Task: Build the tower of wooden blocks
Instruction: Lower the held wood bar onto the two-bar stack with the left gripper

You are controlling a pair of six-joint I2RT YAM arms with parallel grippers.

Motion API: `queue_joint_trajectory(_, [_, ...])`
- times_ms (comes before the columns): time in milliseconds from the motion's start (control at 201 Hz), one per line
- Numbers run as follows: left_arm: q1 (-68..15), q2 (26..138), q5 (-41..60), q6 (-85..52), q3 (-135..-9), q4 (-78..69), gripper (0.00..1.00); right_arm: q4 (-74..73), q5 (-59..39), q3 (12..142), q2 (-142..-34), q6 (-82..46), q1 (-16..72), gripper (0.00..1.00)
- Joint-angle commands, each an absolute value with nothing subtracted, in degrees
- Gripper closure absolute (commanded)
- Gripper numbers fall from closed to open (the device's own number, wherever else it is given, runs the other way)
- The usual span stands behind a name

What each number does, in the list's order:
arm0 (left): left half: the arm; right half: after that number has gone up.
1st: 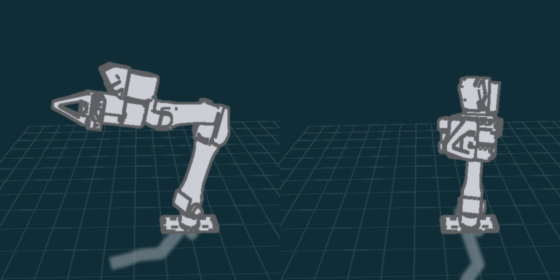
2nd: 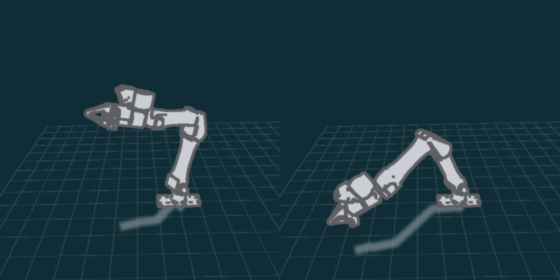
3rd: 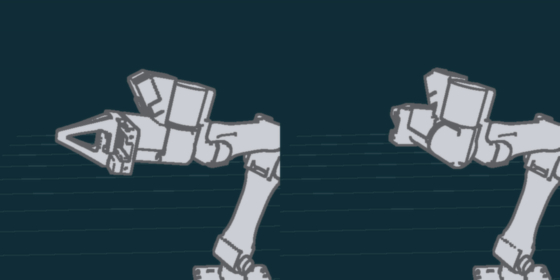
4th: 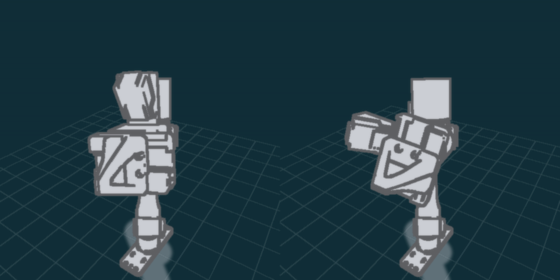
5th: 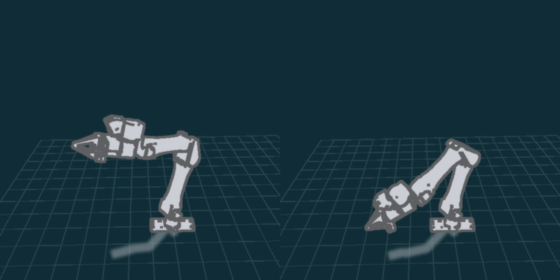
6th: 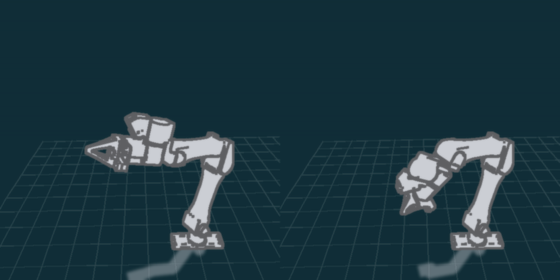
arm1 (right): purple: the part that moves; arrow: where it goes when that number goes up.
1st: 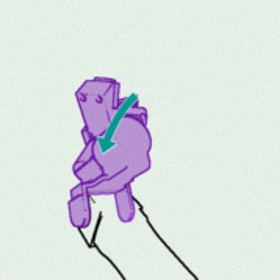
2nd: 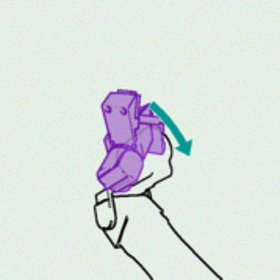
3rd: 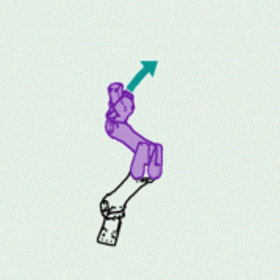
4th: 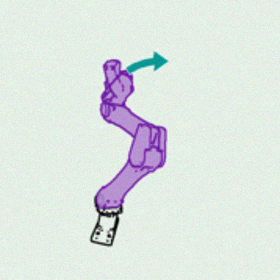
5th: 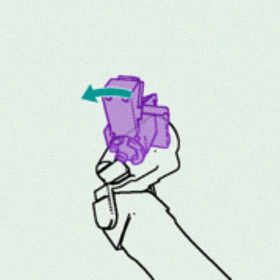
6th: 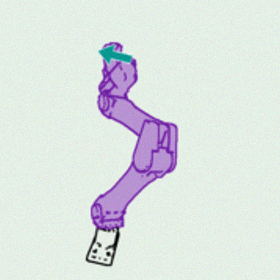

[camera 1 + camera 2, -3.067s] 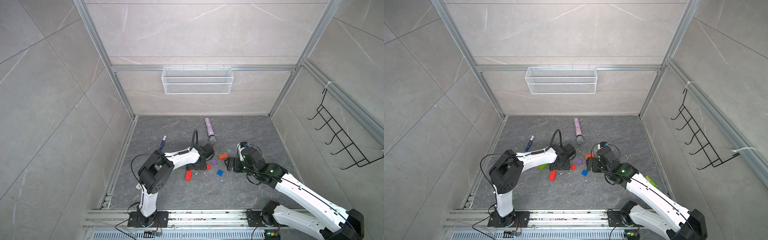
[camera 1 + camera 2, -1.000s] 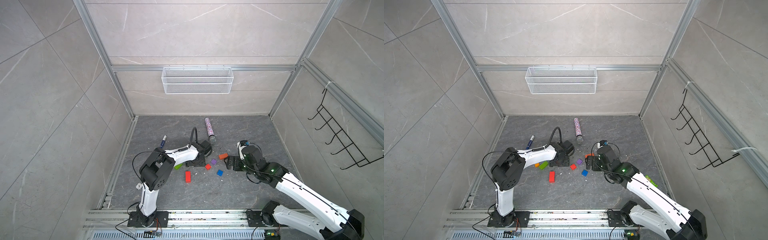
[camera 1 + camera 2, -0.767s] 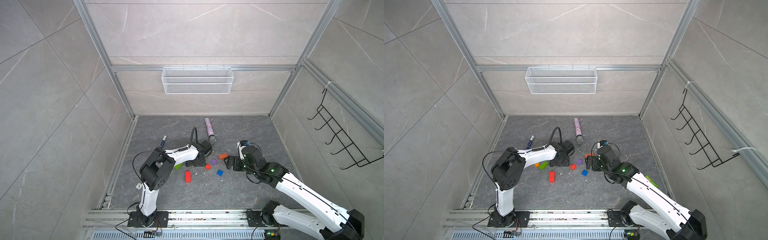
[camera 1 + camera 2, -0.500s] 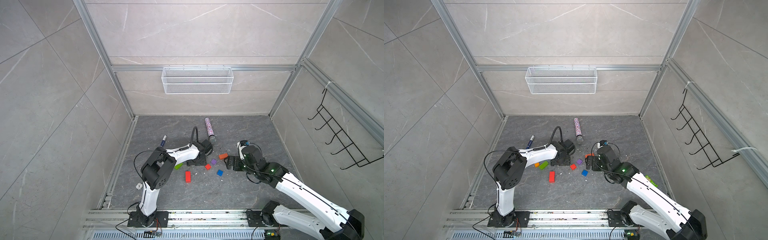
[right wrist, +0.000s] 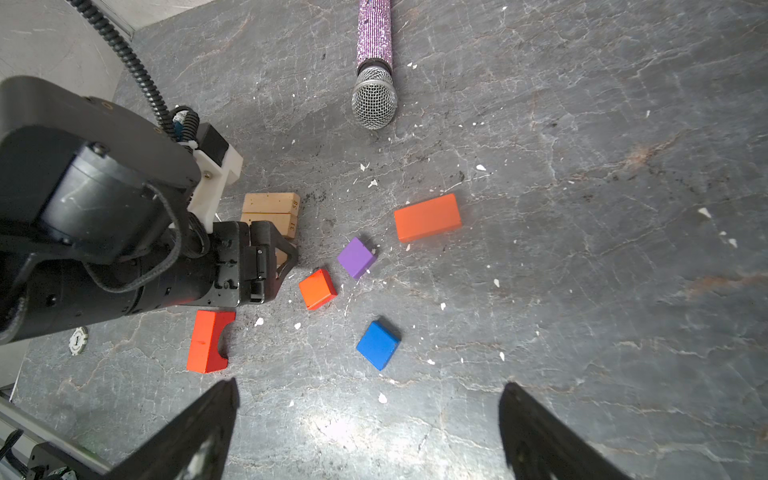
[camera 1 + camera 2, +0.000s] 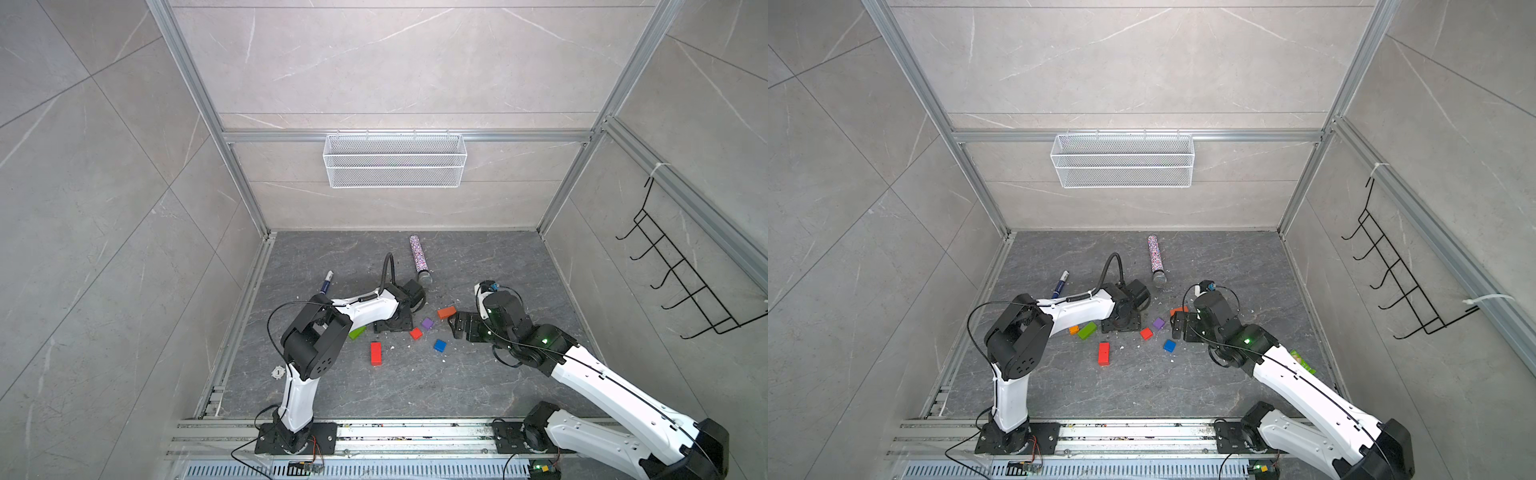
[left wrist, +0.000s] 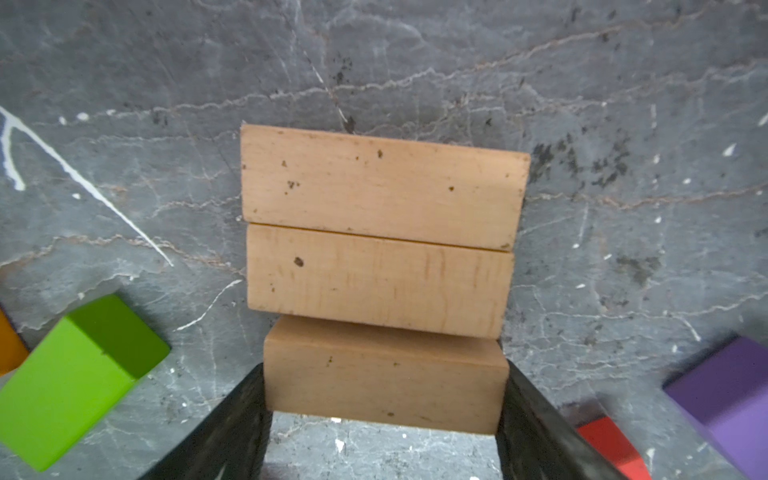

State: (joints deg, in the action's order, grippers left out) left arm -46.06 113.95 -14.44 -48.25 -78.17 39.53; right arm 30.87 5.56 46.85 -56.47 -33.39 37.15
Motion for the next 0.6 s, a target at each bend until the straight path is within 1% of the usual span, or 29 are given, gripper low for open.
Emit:
queue_joint_trajectory(0, [-45.44, 113.83, -14.59, -49.66, -77.04, 40.54, 0.24, 31.86, 5.63, 48.17, -56.43, -32.83, 36.93, 0.01])
queue_joint_trajectory(209, [-45.08, 112.59, -14.99, -48.39, -75.83, 40.18, 0.24, 31.96, 5.63, 48.25, -56.43, -32.82, 37.0, 0.01])
queue_joint_trajectory(592, [-44.21, 113.53, -14.77, -45.99, -75.4, 41.24, 0.22, 31.44, 5.12, 48.08, -56.96, -33.07, 37.0, 0.01])
